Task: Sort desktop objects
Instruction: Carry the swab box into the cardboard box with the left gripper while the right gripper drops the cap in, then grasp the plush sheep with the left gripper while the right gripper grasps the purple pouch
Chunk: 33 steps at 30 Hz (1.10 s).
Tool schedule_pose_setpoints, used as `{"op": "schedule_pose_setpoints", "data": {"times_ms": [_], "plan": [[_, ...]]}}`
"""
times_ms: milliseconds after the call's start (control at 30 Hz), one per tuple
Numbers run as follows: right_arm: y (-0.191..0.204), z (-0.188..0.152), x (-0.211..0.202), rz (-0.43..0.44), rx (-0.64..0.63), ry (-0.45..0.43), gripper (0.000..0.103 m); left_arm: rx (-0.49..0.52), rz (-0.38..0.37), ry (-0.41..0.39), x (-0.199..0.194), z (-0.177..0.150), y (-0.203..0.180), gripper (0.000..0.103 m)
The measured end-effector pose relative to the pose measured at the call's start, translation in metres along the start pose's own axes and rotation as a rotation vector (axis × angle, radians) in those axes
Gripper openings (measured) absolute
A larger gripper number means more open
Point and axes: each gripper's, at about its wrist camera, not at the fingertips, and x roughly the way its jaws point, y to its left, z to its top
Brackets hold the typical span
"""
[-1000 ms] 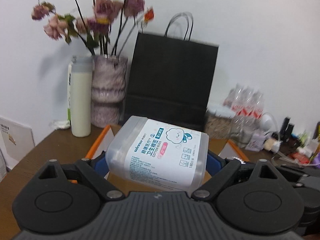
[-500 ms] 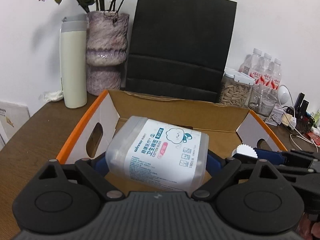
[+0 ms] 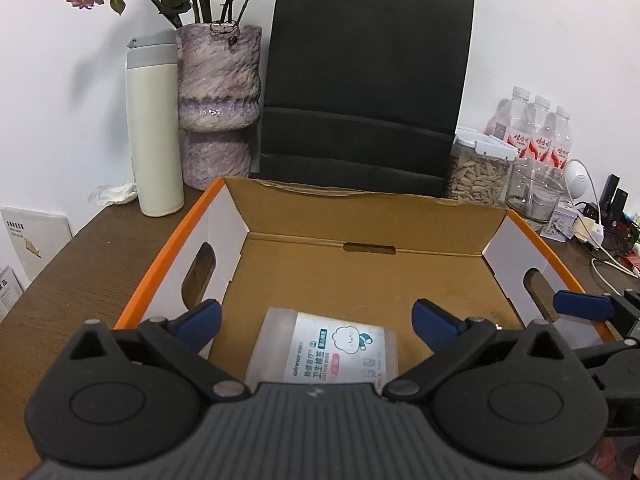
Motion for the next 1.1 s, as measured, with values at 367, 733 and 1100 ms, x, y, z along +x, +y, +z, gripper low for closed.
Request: {"op": "schedule_pose_setpoints", "data": {"times_ms": [367, 733, 1100], "plan": [[0.002, 0.002, -0.009, -0.006, 0.000, -0.019, 0.103, -0.014, 0.006, -0.019, -0.010, 0.003, 0.002, 0.103], [0.011, -0.010, -0.049, -0.013, -0.028, -0.083, 0.103, 0.002, 0.033, -0.133, -0.062, -0.006, 0.007, 0.103], [0.012, -0.036, -0.095, -0.027, -0.033, -0.116, 0.103, 0.029, 0.032, -0.176, -0.105, -0.029, 0.017, 0.103]]}}
